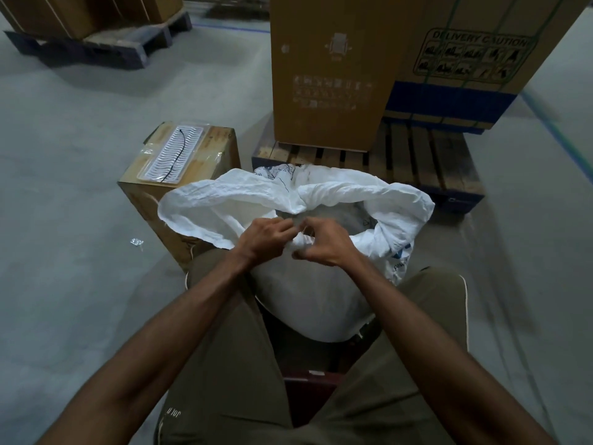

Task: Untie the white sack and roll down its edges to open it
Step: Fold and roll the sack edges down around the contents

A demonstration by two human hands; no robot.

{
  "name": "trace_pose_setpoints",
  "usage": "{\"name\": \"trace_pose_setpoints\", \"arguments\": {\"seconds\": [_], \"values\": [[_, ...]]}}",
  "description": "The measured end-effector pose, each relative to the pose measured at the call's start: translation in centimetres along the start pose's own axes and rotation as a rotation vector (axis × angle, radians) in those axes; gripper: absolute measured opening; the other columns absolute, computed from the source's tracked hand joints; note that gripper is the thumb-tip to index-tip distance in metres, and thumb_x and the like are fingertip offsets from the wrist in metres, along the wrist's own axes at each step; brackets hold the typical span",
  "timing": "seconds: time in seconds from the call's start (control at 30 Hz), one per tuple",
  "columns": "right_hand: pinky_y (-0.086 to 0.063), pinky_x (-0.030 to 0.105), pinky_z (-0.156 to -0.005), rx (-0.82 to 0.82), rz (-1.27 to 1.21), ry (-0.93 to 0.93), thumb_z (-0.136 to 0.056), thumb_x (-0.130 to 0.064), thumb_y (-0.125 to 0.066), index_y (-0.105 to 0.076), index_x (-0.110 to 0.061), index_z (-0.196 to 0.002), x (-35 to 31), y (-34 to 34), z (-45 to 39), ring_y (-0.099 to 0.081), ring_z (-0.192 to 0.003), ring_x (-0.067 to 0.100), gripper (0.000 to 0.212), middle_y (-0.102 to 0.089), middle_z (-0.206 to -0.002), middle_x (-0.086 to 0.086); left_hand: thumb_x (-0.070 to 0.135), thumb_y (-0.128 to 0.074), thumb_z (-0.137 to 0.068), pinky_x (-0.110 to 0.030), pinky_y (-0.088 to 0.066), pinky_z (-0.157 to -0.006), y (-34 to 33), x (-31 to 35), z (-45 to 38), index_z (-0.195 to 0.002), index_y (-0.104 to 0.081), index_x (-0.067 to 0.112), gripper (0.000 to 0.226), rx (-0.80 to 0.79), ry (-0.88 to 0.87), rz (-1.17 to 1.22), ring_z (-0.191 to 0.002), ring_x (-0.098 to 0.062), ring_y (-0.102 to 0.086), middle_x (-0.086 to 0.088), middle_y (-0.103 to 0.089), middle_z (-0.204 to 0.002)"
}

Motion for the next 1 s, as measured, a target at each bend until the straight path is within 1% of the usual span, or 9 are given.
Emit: {"name": "trace_pose_setpoints", "arguments": {"seconds": [0.07, 0.17, 0.3, 0.4, 0.5, 0.63, 0.73, 0.83, 1.0], "values": [[-0.050, 0.028, -0.055, 0.046, -0.006, 0.033, -0.056, -0.038, -0.085, -0.067, -0.025, -0.083, -0.7, -0.3, -0.2, -0.062, -0.068, 0.011, 0.035, -0.064, -0.075, -0.012, -0.006, -0.069, -0.057, -0.035, -0.044, -0.046, 0.2, -0.2, 0.8, -0.084, -0.052, 0.016, 0.039, 0.049, 0.026, 0.058, -0.063, -0.026, -0.055, -0.004, -0.057, -0.075], [-0.039, 0.026, -0.049, 0.120, 0.042, 0.049, -0.056, -0.020, -0.078, -0.055, -0.020, -0.072, -1.2, -1.2, -0.3, -0.058, -0.059, 0.016, 0.028, -0.059, -0.064, -0.008, 0.011, -0.073, -0.058, -0.039, -0.049, -0.072, 0.9, -2.6, 2.4, -0.100, -0.062, 0.020, 0.044, 0.093, 0.335, 0.340, -0.085, -0.021, -0.052, 0.005, -0.061, -0.091], [-0.025, 0.025, -0.052, 0.257, 0.070, 0.059, -0.048, -0.009, -0.066, -0.040, -0.023, -0.068, -1.4, -1.6, 0.7, -0.048, -0.056, 0.022, 0.036, -0.048, -0.060, -0.008, 0.024, -0.082, -0.067, -0.033, -0.051, -0.094, -0.5, -4.3, 11.6, -0.121, -0.058, 0.024, 0.059, 0.598, 1.324, 0.793, -0.108, -0.018, -0.057, 0.002, -0.058, -0.119], [-0.027, 0.028, -0.052, 0.327, 0.093, 0.121, -0.045, -0.006, -0.059, -0.036, -0.023, -0.066, -1.9, -1.7, 1.3, -0.043, -0.054, 0.024, 0.036, -0.041, -0.059, -0.007, 0.034, -0.077, -0.071, -0.043, -0.062, -0.077, -6.8, -1.1, 16.3, -0.104, -0.066, 0.008, 0.043, 0.904, 1.971, 1.349, -0.089, -0.028, -0.072, -0.009, -0.071, -0.102], [-0.035, 0.032, -0.056, 0.344, 0.160, 0.159, -0.044, -0.008, -0.058, -0.037, -0.021, -0.066, -2.3, -1.9, 1.6, -0.041, -0.057, 0.023, 0.033, -0.039, -0.061, -0.009, 0.021, -0.067, -0.086, -0.029, -0.056, -0.053, -9.4, -2.2, 14.3, -0.095, -0.070, 0.006, 0.018, 1.015, 1.954, 1.747, -0.074, -0.025, -0.069, -0.012, -0.071, -0.092], [-0.037, 0.035, -0.062, 0.311, 0.248, 0.161, -0.048, -0.010, -0.060, -0.039, -0.024, -0.073, -2.5, -2.0, 1.9, -0.052, -0.063, 0.025, 0.036, -0.048, -0.067, -0.007, 0.013, -0.064, -0.089, -0.033, -0.061, -0.063, -11.1, -5.0, 13.3, -0.122, -0.071, 0.008, 0.034, 0.983, 1.962, 1.853, -0.103, -0.028, -0.072, -0.013, -0.073, -0.119], [-0.035, 0.035, -0.067, 0.222, 0.177, 0.122, -0.054, -0.021, -0.068, -0.037, -0.026, -0.081, -2.1, -2.1, 1.3, -0.054, -0.072, 0.023, 0.041, -0.046, -0.079, -0.010, 0.017, -0.058, -0.098, -0.026, -0.056, -0.050, -10.2, -5.5, 12.8, -0.093, -0.073, 0.011, 0.017, 1.065, 1.912, 1.959, -0.073, -0.019, -0.069, -0.006, -0.072, -0.084], [-0.046, 0.039, -0.078, 0.072, -0.035, 0.047, -0.066, -0.065, -0.074, -0.048, -0.028, -0.103, -1.2, -2.4, 0.2, -0.056, -0.091, 0.017, 0.058, -0.053, -0.105, -0.009, 0.025, -0.050, -0.092, -0.024, -0.045, -0.056, -7.7, -6.2, 11.1, -0.063, -0.061, 0.017, 0.031, 1.098, 1.706, 2.094, -0.051, -0.017, -0.051, -0.001, -0.054, -0.056], [-0.049, 0.041, -0.087, 0.031, -0.003, 0.013, -0.081, -0.074, -0.061, -0.049, -0.024, -0.131, -2.0, -2.2, -0.9, -0.057, -0.104, 0.023, 0.072, -0.048, -0.126, 0.000, 0.041, -0.039, -0.096, -0.035, -0.055, -0.077, -2.5, -7.6, 6.6, -0.101, -0.074, 0.011, 0.046, 0.895, 1.359, 2.236, -0.086, -0.030, -0.068, -0.012, -0.071, -0.098]]}}
Point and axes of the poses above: each hand's wrist, its own z-axis away from the middle knuckle, its own y-axis out of the back of the hand, x = y × z, the point moved 10 cm from there along -z, towards the middle knuckle
